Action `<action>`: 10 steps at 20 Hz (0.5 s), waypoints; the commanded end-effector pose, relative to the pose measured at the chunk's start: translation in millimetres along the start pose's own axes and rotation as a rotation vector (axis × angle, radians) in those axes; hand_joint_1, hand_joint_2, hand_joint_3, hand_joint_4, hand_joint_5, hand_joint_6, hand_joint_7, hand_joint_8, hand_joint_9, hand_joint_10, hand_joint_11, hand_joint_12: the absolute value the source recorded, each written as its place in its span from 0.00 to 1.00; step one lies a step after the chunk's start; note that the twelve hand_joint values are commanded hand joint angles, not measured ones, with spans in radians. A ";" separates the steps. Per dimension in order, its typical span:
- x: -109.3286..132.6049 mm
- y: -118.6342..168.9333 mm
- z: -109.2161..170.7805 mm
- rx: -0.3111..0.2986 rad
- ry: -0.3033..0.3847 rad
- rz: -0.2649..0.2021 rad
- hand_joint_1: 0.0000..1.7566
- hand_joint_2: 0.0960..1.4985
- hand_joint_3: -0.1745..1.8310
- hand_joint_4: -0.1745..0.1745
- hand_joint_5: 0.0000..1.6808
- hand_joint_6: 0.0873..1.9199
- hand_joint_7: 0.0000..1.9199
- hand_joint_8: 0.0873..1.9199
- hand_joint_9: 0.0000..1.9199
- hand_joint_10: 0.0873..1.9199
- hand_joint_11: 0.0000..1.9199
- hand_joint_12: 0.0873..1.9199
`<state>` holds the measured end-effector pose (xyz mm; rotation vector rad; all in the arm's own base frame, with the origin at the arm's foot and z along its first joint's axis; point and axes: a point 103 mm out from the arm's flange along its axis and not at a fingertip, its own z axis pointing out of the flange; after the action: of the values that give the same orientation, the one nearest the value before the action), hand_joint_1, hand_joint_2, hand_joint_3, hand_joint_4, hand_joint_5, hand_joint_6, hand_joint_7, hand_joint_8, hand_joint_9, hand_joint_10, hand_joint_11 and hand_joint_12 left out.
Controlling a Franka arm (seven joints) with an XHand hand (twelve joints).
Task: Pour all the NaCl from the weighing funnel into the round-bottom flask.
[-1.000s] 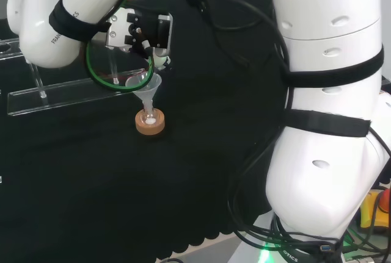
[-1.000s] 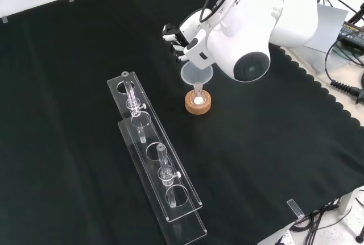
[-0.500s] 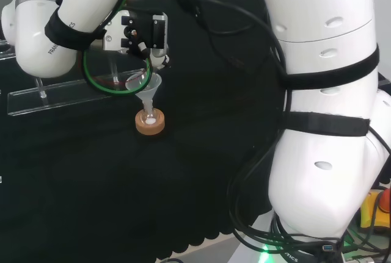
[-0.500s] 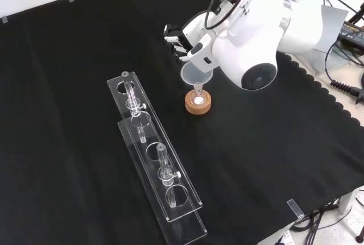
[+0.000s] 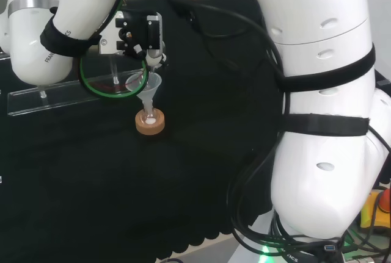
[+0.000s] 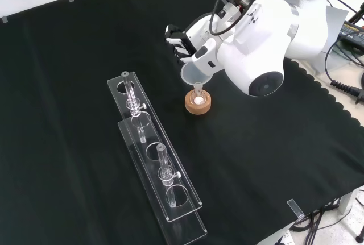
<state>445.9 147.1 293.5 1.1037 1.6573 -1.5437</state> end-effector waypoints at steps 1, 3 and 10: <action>-1.4 -1.2 -1.1 0.008 -0.013 0.011 0.63 0.49 0.32 1.00 0.72 0.33 0.60 0.19 0.72 0.02 0.50 0.48; -1.2 -1.7 -2.0 0.005 -0.012 0.011 0.63 0.49 0.32 1.00 0.72 0.33 0.60 0.19 0.72 0.02 0.51 0.48; -2.3 -2.2 -1.5 -0.001 0.009 0.012 0.63 0.49 0.32 1.00 0.72 0.33 0.60 0.19 0.72 0.02 0.51 0.48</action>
<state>445.0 150.0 295.9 1.1046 1.6401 -1.5403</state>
